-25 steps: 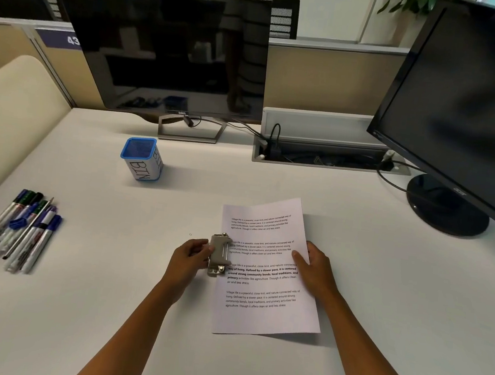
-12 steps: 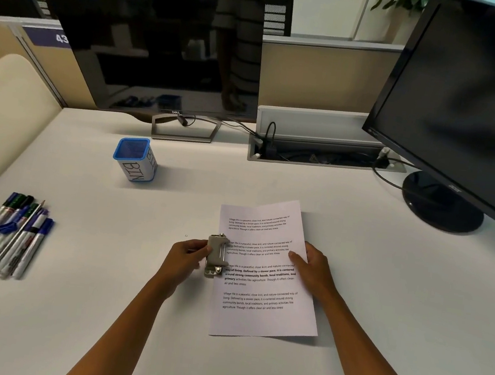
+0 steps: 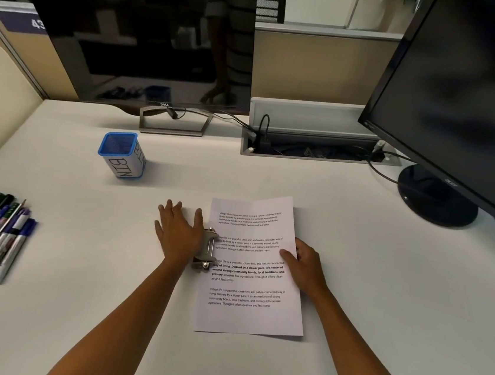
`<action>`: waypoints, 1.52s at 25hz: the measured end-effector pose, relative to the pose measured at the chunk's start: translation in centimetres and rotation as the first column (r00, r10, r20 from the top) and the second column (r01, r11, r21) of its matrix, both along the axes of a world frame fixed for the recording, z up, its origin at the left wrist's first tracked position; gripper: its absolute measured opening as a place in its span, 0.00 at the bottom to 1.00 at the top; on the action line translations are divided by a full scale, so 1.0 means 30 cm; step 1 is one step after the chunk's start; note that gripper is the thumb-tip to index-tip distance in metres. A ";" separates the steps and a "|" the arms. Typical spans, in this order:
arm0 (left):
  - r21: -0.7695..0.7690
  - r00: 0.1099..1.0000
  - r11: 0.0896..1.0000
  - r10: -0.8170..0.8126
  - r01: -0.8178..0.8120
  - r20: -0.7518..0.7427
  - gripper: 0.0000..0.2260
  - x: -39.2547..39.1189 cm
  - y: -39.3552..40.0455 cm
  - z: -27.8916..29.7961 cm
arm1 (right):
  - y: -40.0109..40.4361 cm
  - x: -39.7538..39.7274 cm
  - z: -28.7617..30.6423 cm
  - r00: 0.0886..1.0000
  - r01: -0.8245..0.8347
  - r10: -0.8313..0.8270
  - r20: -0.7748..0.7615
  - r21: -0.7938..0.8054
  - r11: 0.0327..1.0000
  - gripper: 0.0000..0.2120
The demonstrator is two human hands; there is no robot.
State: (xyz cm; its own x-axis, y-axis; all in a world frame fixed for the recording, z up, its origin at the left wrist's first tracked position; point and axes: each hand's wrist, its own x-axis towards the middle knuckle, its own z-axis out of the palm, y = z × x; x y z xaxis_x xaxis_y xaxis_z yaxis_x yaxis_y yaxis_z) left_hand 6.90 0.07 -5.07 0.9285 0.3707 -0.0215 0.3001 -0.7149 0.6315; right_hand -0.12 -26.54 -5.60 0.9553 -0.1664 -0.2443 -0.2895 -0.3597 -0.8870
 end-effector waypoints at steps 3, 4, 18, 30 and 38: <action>-0.042 0.991 0.998 0.030 -0.036 -0.133 0.32 0.031 -0.008 -0.007 | 0.004 0.009 0.001 1.000 -0.007 0.007 -0.009 -0.002 1.000 0.13; -0.053 0.986 0.997 0.038 -0.047 -0.165 0.33 0.040 -0.010 -0.003 | 0.004 0.011 -0.001 1.000 -0.011 0.011 -0.008 -0.004 1.000 0.13; 0.047 0.967 0.996 0.083 -0.074 -0.240 0.33 0.063 -0.024 -0.005 | 0.035 0.049 -0.016 0.998 -0.058 0.058 -0.001 0.008 0.998 0.14; 0.119 0.976 0.993 0.037 -0.011 -0.217 0.33 0.072 -0.011 -0.035 | 0.039 0.044 -0.027 0.998 -0.068 0.069 0.003 -0.037 0.997 0.14; 0.165 0.983 0.986 0.043 -0.013 -0.178 0.32 0.063 0.001 -0.067 | 0.039 0.043 -0.043 0.997 -0.069 0.070 0.020 -0.032 0.997 0.15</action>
State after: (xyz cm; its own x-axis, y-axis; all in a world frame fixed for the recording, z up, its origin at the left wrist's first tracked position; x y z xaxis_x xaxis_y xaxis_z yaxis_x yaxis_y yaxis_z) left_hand 8.78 0.09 -7.08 0.9040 0.4090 -0.1247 0.4197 -0.7933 0.4410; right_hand 1.16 -25.38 -6.88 0.9697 -0.1067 -0.2198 -0.2443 -0.4063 -0.8805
